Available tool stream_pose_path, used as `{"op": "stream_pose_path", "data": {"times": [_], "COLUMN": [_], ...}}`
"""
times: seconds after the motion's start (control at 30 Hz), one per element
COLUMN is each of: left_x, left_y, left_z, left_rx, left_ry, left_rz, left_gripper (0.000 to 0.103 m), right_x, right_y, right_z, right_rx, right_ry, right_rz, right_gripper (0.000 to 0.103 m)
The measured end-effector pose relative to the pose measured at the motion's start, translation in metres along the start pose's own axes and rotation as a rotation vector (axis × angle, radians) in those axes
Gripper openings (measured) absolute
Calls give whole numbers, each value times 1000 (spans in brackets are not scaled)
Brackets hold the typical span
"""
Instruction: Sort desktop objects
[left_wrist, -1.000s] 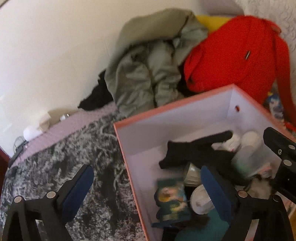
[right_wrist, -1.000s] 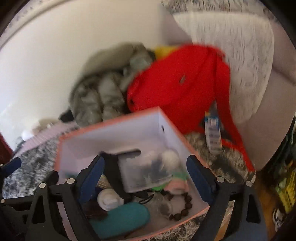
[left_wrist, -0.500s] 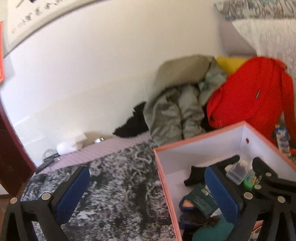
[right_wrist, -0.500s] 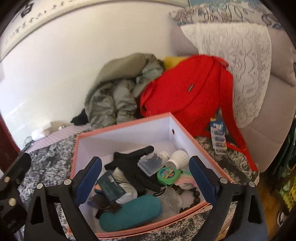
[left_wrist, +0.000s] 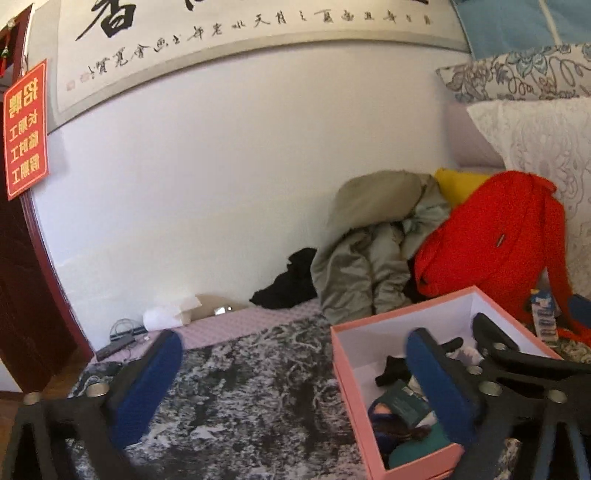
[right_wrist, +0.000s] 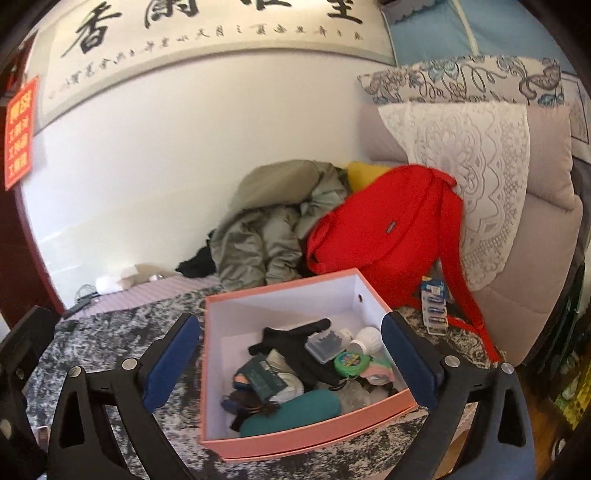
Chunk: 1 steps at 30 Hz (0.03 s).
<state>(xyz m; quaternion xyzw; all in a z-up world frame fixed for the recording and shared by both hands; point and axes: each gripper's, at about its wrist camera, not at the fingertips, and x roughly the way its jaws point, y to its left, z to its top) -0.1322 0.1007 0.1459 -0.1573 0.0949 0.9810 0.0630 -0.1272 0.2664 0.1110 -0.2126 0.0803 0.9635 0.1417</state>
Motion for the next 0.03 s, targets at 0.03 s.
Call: {"op": "stream_pose_path", "data": {"times": [0.03], "left_x": [-5], "left_y": [5], "left_z": [0], "left_rx": [-15], "left_ry": [-1], "left_rz": [-6], "left_gripper": [96], "right_x": [-5], "right_y": [4], "right_z": [1], "right_rx": [-4], "right_ry": [-6], "right_rz": [7], "right_gripper": [101]}}
